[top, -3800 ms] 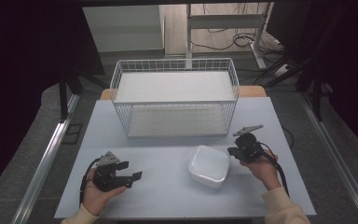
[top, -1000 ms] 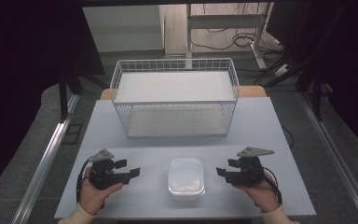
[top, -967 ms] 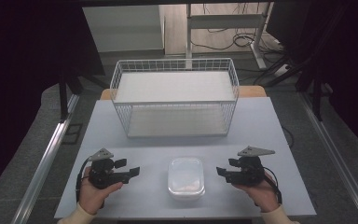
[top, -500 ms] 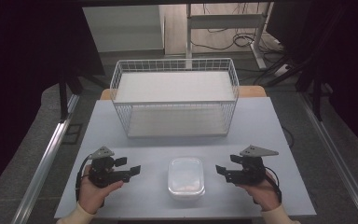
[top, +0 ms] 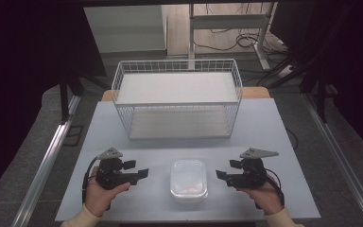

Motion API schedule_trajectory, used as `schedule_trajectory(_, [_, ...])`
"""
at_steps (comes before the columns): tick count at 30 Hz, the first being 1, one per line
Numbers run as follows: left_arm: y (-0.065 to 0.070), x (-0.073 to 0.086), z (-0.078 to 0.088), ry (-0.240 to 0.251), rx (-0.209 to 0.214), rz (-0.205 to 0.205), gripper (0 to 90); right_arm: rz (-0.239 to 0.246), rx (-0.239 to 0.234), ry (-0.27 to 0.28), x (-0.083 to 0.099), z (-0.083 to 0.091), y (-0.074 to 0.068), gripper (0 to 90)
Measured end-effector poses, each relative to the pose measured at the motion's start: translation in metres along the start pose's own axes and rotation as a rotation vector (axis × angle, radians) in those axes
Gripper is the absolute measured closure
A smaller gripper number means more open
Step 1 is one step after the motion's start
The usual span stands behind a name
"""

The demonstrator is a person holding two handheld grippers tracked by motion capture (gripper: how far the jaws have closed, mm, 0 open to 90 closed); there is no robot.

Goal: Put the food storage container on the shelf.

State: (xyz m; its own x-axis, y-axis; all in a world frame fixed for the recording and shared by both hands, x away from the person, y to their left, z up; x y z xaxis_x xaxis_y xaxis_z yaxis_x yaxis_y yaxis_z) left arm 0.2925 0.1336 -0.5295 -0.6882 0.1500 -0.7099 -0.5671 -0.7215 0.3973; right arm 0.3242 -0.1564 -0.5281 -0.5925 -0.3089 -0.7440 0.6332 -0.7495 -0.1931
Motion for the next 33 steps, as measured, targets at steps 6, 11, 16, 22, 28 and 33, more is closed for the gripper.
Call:
schedule_trajectory(6, [0.009, -0.002, -0.011, -0.026, 0.04, 0.023, 30.4, -0.032, -0.027, -0.006, -0.002, -0.005, -0.009, 28.6])
schedule_trajectory(11, [0.015, -0.005, -0.022, -0.035, 0.053, 0.038, 29.6, -0.056, -0.058, -0.013, -0.004, -0.011, -0.019, 29.3])
schedule_trajectory(16, [0.025, -0.005, -0.035, -0.054, 0.085, 0.058, 28.1, -0.072, -0.082, -0.022, -0.006, -0.018, -0.028, 30.0])
schedule_trajectory(22, [0.031, -0.003, -0.047, -0.073, 0.097, 0.062, 27.4, -0.093, -0.101, -0.049, -0.004, -0.026, -0.036, 30.4])
schedule_trajectory(28, [0.036, 0.001, -0.057, -0.091, 0.132, 0.091, 27.1, -0.129, -0.116, -0.069, 0.0, -0.032, -0.038, 30.6])
schedule_trajectory(33, [0.036, 0.005, -0.063, -0.109, 0.14, 0.106, 28.1, -0.146, -0.104, -0.089, 0.005, -0.037, -0.039, 32.7])
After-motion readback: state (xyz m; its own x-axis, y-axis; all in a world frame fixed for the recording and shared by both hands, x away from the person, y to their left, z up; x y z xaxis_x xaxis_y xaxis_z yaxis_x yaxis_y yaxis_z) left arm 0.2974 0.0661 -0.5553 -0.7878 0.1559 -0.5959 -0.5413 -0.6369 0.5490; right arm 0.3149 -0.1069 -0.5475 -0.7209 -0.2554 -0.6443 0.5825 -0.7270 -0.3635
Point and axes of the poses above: each handheld gripper's, and its own axes: z roughly backward along the jaws, x roughly out of its underside, y roughly to its right, the point moved 10 cm from there along -z, roughly forward along the jaws, and after that the axes turned 3 degrees about x, right-handed, at the moved point
